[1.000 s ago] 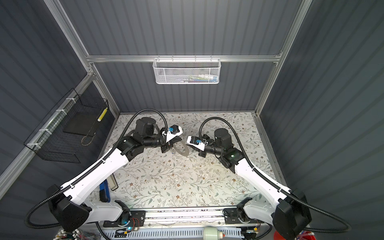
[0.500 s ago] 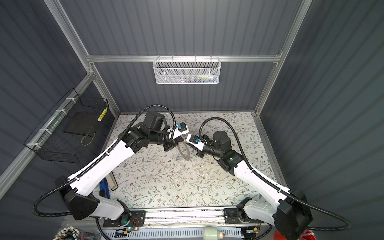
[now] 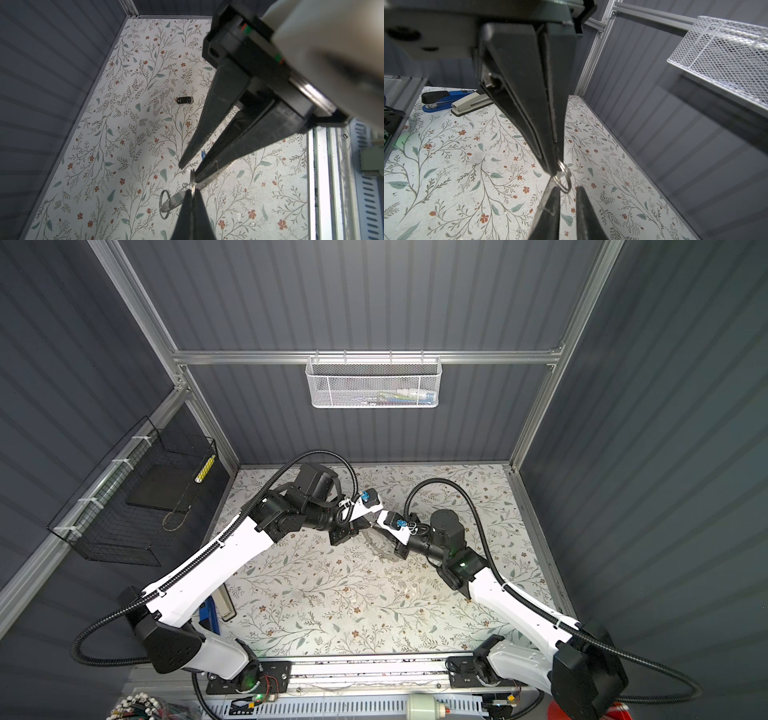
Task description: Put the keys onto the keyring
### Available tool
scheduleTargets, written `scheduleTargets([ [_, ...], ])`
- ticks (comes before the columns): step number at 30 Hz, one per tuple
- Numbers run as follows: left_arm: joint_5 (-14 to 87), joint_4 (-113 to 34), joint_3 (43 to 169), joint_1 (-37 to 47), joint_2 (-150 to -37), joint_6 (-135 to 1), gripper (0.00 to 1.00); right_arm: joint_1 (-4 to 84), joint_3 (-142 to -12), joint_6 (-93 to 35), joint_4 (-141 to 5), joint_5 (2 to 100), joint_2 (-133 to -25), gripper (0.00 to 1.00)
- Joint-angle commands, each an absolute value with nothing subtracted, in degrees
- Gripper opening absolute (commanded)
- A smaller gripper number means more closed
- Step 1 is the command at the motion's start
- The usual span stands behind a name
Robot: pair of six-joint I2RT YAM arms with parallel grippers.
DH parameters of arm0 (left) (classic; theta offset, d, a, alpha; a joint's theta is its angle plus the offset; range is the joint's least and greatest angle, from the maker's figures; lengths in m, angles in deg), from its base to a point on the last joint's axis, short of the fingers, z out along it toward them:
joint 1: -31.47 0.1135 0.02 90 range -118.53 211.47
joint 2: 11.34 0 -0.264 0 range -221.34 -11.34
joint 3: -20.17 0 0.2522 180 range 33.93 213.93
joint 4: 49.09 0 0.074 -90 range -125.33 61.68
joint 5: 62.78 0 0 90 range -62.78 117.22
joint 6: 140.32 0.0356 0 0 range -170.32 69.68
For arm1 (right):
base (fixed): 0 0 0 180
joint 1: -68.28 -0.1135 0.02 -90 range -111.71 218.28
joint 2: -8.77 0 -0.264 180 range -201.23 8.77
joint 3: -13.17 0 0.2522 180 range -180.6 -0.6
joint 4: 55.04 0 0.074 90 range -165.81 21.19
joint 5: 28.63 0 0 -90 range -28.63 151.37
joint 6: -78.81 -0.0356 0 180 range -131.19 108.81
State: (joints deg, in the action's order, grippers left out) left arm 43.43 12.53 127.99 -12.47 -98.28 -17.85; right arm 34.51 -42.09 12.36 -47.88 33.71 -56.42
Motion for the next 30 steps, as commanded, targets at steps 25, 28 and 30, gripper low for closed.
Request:
scheduleTargets([
  [25, 41.83, 14.33, 130.05, -14.31, -99.66, -14.72, 0.0, 37.24, -40.96, 2.86, -39.66, 30.25, -56.44, 0.2],
  [28, 42.44, 14.18, 130.01, -14.4, -99.76, -14.56, 0.0, 37.23, -41.28, 2.22, -39.55, 29.54, -57.06, 0.18],
  [30, 42.86, 13.64, 130.0, -14.44, -99.73, -14.6, 0.0, 37.24, -41.51, 2.13, -39.63, 28.7, -57.5, 0.16],
])
